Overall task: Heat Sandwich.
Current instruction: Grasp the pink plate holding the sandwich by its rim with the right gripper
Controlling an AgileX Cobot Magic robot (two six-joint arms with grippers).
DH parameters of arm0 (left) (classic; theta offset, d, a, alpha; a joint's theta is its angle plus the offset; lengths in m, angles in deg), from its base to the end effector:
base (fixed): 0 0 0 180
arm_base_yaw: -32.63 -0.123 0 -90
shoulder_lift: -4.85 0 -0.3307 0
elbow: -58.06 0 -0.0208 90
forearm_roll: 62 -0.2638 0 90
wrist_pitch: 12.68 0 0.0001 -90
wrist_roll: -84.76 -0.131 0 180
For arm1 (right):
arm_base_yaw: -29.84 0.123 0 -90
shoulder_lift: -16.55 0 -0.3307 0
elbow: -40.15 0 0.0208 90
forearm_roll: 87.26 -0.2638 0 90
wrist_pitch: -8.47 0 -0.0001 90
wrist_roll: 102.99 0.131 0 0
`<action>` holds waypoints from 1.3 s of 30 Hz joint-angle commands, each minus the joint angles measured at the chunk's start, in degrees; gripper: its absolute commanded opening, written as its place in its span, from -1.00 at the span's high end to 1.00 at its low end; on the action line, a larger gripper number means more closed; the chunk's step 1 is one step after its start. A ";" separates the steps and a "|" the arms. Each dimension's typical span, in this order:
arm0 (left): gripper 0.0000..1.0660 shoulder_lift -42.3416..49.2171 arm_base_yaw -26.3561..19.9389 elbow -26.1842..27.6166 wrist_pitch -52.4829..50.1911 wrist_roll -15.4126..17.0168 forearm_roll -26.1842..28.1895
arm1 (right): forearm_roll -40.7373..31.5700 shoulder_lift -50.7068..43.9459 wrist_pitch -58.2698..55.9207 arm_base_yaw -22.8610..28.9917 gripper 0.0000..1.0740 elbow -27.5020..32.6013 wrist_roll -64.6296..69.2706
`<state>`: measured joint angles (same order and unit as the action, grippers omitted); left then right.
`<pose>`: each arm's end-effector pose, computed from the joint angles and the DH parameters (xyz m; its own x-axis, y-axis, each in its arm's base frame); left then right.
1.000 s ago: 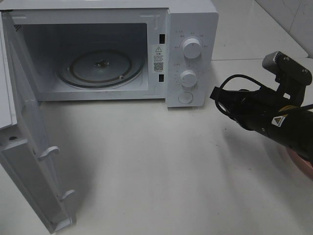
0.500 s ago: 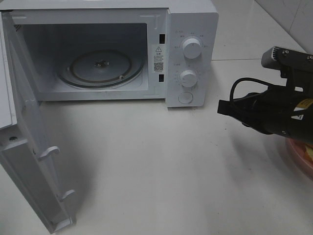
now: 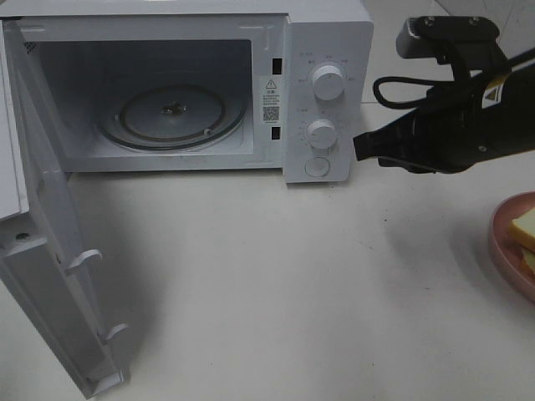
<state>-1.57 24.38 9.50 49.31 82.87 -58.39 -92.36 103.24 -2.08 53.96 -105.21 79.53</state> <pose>-0.0068 -0.0084 0.2691 -0.4484 -0.0616 -0.8917 -0.0927 0.9954 -0.0222 0.2862 0.1305 0.2463 -0.6586 -0.1512 -0.7372 -0.3362 0.9355 0.1084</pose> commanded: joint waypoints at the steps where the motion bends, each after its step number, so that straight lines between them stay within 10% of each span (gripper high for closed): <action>1: -0.51 0.97 0.23 -0.23 -0.74 0.17 0.11 | 4.47 -0.63 -7.10 -0.11 0.89 -4.47 -0.63; 7: -0.51 0.97 0.23 -0.23 -0.74 0.17 0.11 | 8.08 -0.63 -14.15 -0.11 0.66 -9.28 0.74; 19: -0.51 0.97 0.23 -0.23 -0.74 0.17 0.11 | 11.57 -0.63 -28.99 -0.11 -0.44 -17.88 4.70; 39: -0.51 0.97 0.23 -0.23 -0.74 0.17 0.11 | 3.67 -0.63 -44.29 -10.77 -0.50 -19.77 2.86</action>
<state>-1.57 24.38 9.50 49.31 82.87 -58.39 -88.46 103.24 -45.62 43.65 -124.69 83.54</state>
